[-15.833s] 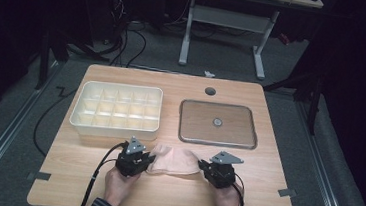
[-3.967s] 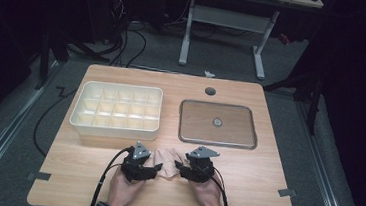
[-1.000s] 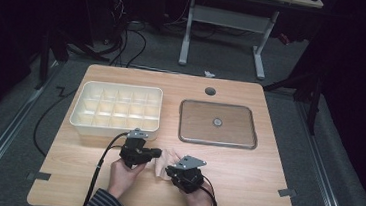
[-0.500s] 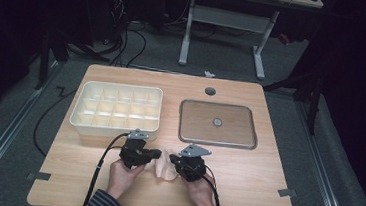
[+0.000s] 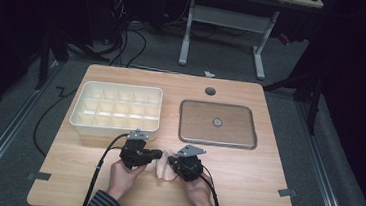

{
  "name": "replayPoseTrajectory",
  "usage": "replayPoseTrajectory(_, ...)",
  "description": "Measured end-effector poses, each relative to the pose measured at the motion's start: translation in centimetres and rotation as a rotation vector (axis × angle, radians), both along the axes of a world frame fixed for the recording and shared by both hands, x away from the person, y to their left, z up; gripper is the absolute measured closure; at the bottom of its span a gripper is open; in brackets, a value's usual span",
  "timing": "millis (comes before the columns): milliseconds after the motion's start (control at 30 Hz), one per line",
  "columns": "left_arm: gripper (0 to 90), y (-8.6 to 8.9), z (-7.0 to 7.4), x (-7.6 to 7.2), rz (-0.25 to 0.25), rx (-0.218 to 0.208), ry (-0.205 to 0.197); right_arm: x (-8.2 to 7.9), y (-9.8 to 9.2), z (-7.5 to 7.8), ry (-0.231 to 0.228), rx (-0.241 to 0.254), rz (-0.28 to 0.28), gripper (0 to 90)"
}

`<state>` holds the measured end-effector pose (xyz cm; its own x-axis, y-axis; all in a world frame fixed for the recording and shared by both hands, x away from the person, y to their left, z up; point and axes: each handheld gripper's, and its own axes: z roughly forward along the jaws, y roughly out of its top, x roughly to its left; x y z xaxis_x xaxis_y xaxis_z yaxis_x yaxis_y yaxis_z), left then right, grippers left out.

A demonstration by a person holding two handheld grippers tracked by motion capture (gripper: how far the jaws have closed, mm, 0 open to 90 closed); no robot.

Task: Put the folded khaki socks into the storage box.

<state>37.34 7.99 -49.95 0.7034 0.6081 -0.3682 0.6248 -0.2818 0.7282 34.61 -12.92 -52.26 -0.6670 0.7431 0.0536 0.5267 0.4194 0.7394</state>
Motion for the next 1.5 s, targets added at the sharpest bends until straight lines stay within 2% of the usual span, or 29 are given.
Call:
replayPoseTrajectory(267,86.6,0.2,0.0,0.1,-0.012,-0.01,-0.003,-0.1,0.8,-0.4,-0.027,-0.02,0.028,90.0)
replayPoseTrajectory(500,86.9,0.2,0.1,0.0,-0.026,-0.02,-0.011,0.2,0.9,-0.4,0.002,0.003,0.038,90.0)
replayPoseTrajectory(733,87.1,0.3,0.3,-0.2,-0.045,0.01,-0.024,0.2,1.7,-0.6,0.012,0.025,0.066,90.0)
replayPoseTrajectory(900,87.1,0.9,0.2,-0.3,-0.032,0.007,-0.013,0.0,2.4,-0.7,-0.001,0.023,0.082,90.0)
replayPoseTrajectory(1000,87.1,1.2,0.3,-0.4,-0.024,0.018,-0.014,-0.1,2.6,-0.5,0.007,0.019,0.08,89.9)
replayPoseTrajectory(1100,87.1,1.4,0.2,-0.4,-0.014,0.023,-0.005,-0.1,2.5,-0.4,0.003,0.025,0.084,87.0)
replayPoseTrajectory(1200,87.1,1.4,0.1,-0.4,-0.007,0.018,0.002,-0.4,2.3,0.0,0.0,0.022,0.075,82.4)
replayPoseTrajectory(1333,87.1,1.3,-0.1,-0.2,-0.001,0.023,0.004,-0.8,1.6,0.9,-0.049,0.021,0.035,74.4)
replayPoseTrajectory(1400,87.0,1.2,-0.1,-0.4,-0.001,0.031,-0.001,-1.1,1.0,1.4,-0.079,0.039,0.009,70.4)
replayPoseTrajectory(1500,87.0,1.3,-0.1,-0.5,0.005,0.033,-0.003,-1.5,0.2,1.8,-0.092,0.037,-0.027,66.8)
